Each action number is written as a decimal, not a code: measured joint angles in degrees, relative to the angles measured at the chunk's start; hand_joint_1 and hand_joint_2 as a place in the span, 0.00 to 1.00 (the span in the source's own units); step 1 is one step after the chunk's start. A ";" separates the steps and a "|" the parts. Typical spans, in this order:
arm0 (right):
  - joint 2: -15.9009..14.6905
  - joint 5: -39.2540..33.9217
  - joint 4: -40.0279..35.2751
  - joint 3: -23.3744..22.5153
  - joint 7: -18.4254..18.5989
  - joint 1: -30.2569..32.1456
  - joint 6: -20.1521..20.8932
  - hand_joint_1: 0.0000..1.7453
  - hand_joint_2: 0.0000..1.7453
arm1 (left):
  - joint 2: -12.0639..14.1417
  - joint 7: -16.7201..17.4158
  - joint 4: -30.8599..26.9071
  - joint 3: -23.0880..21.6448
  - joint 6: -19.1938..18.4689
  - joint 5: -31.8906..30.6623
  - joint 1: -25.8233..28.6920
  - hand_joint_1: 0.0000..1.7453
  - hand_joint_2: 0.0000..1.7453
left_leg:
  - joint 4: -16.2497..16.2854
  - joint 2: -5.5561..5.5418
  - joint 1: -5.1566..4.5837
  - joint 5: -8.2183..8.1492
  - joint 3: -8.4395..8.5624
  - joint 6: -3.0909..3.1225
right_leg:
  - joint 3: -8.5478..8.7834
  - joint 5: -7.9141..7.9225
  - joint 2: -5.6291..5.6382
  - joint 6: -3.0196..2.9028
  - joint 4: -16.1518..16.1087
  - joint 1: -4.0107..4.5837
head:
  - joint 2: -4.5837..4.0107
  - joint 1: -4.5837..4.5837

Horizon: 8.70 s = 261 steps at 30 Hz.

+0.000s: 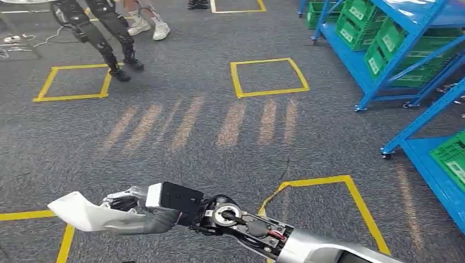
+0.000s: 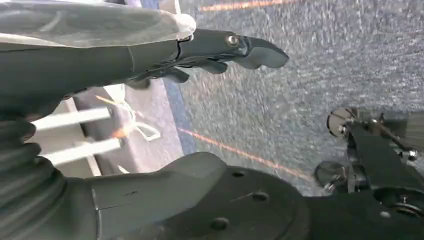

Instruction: Take the parts from the cabinet and place them on the table.

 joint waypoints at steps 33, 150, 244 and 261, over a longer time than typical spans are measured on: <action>0.39 0.09 0.55 1.55 0.26 -0.85 1.97 1.00 1.00 | -1.16 0.46 0.00 0.15 0.00 1.84 -0.06 0.00 1.00 | 0.74 -1.66 -0.52 0.68 -1.58 -0.07 | 0.90 0.33 1.57 -0.31 -3.62 -0.07 | 0.00 0.00; -0.63 -0.02 -1.20 1.57 0.98 0.60 1.01 1.00 1.00 | -1.47 1.31 0.02 2.75 1.38 2.29 0.52 0.00 1.00 | 0.59 5.53 -0.10 2.87 -3.84 0.62 | 0.51 -8.28 -2.71 1.97 12.84 -0.03 | 0.00 0.50; 0.50 2.60 -0.09 2.05 -0.20 0.33 1.51 1.00 1.00 | -1.77 0.24 0.02 2.75 1.84 2.84 0.40 0.00 1.00 | 14.20 5.08 1.09 -5.25 -7.37 -4.65 | 4.92 1.11 -5.16 -0.94 -8.36 -1.19 | 0.00 -0.83; 0.46 2.84 -0.61 1.92 -0.20 0.27 1.57 1.00 1.00 | -1.66 0.20 0.00 2.75 1.86 2.82 0.09 0.00 1.00 | 1.00 0.66 -0.59 0.43 -2.05 0.21 | -1.74 -3.46 -2.53 -0.74 4.27 0.40 | 0.00 -0.31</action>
